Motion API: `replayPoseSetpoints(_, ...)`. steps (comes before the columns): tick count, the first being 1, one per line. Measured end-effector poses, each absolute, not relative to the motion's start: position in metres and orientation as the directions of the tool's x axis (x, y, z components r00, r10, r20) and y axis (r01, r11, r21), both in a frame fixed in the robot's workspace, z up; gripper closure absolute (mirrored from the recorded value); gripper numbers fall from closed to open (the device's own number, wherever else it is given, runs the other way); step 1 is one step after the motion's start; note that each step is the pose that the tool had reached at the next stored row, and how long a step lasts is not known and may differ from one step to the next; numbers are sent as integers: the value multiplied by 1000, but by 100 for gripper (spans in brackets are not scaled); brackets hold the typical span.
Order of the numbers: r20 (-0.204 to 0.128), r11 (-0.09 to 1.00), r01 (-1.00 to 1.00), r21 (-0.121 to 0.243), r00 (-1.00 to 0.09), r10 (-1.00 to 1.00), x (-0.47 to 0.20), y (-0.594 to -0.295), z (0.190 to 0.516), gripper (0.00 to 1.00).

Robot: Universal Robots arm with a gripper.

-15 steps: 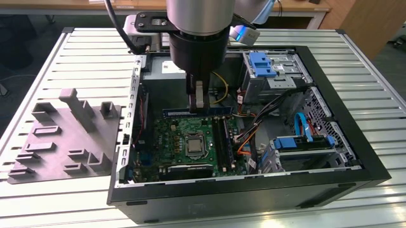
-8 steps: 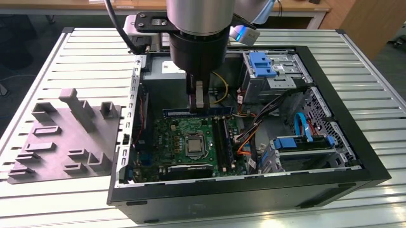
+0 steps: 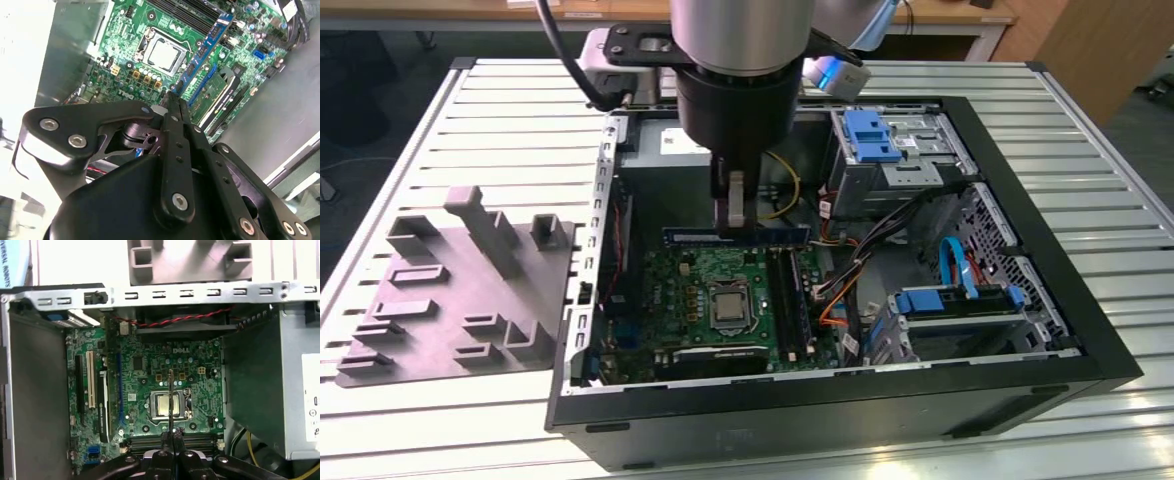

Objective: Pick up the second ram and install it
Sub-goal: 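Insert the second ram into the second slot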

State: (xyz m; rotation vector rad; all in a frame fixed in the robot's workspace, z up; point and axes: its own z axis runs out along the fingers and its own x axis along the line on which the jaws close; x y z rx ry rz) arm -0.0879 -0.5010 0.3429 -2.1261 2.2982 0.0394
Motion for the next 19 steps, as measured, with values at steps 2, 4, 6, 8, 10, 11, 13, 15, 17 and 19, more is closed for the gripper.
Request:
replayPoseSetpoints(2, -25, 113, -993, 11, -114, -993, -88, -501, 343, 88)
replayPoseSetpoints(4, -25, 150, -989, 11, -150, -988, -88, -501, 342, 88)
replayPoseSetpoints(6, -25, 186, -982, 11, -186, -982, -88, -501, 342, 88)
replayPoseSetpoints(8, -25, 221, -975, 11, -222, -975, -88, -501, 342, 88)
replayPoseSetpoints(10, -25, 256, -967, 11, -257, -966, -88, -501, 341, 88)
replayPoseSetpoints(11, -25, 274, -962, 11, -274, -961, -88, -501, 341, 88)
replayPoseSetpoints(13, -25, 310, -951, 11, -310, -950, -88, -501, 341, 88)
replayPoseSetpoints(15, -25, 344, -939, 11, -344, -939, -88, -501, 340, 88)
replayPoseSetpoints(17, -25, 377, -926, 11, -377, -926, -88, -501, 340, 88)
replayPoseSetpoints(19, -25, 411, -911, 11, -411, -911, -88, -501, 340, 88)
